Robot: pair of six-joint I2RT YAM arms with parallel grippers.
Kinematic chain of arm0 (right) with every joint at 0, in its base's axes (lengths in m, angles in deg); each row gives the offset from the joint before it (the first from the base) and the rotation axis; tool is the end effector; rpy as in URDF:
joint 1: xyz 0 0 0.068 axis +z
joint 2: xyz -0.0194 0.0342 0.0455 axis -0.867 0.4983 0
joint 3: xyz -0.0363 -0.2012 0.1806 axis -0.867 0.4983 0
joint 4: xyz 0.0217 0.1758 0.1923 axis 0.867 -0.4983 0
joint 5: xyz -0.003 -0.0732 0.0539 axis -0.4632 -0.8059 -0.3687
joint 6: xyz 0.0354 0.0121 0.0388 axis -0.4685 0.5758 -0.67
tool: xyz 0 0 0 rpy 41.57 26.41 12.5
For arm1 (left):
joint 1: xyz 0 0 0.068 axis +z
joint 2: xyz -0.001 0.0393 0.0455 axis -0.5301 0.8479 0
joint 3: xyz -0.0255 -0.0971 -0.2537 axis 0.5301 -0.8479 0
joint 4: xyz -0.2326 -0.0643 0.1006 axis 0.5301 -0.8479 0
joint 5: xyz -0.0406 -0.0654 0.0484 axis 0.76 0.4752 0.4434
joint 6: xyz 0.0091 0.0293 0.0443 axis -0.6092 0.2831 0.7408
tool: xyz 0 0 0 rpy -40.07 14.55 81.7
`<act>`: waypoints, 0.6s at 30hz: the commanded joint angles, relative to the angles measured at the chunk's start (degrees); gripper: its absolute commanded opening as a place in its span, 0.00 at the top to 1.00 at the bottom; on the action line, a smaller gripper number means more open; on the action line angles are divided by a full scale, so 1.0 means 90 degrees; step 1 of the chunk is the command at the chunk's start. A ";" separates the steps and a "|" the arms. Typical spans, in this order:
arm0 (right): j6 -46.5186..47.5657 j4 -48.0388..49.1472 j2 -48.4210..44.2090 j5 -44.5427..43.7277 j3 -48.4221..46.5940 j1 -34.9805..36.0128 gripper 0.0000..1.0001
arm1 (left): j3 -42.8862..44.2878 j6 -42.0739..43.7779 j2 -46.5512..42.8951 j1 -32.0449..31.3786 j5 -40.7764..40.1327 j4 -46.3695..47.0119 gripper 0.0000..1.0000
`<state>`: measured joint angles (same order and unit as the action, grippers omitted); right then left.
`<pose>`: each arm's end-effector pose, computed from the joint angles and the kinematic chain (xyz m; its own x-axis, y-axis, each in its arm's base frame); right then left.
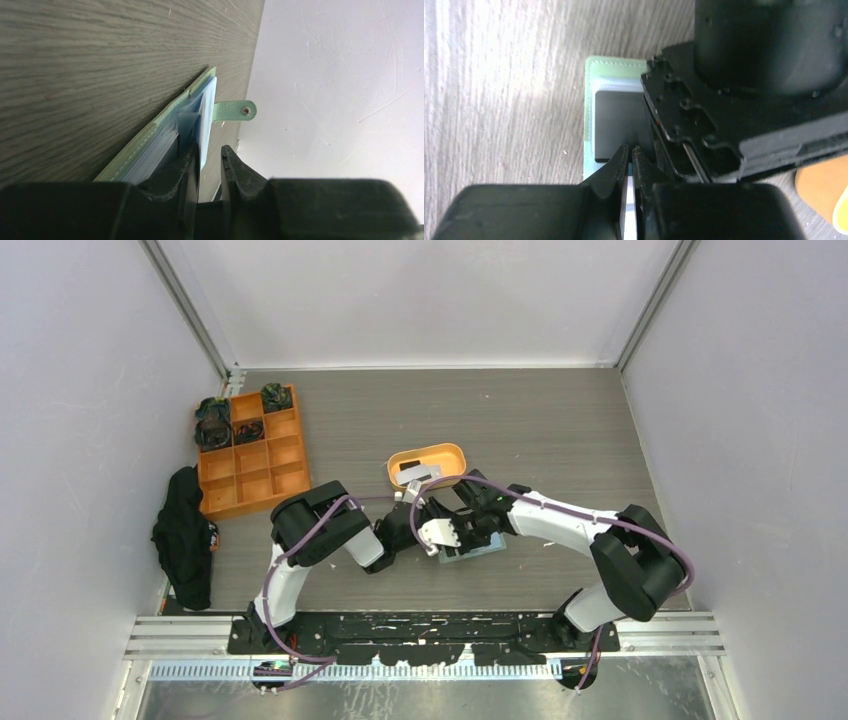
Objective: Put the credit cards into the card holder
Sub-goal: Insert the credit card into the card holder.
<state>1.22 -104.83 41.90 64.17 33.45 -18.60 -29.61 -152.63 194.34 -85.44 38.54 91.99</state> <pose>0.1895 0.1842 0.1672 0.4004 -0.8054 -0.4370 -0.9159 -0.3377 -0.2168 0.2098 -0.2874 0.0787 -0.8454 -0.5340 0.0095 -0.1513 0.2225 -0.9631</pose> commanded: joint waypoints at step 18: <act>0.0041 -0.1088 -0.0599 0.0964 -0.0393 -0.1246 0.82 | -0.0136 0.0509 -0.0050 0.0022 0.0049 -0.0554 0.73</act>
<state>2.56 -108.90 40.37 65.20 33.65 -27.38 -29.63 -152.19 194.34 -85.25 39.11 92.29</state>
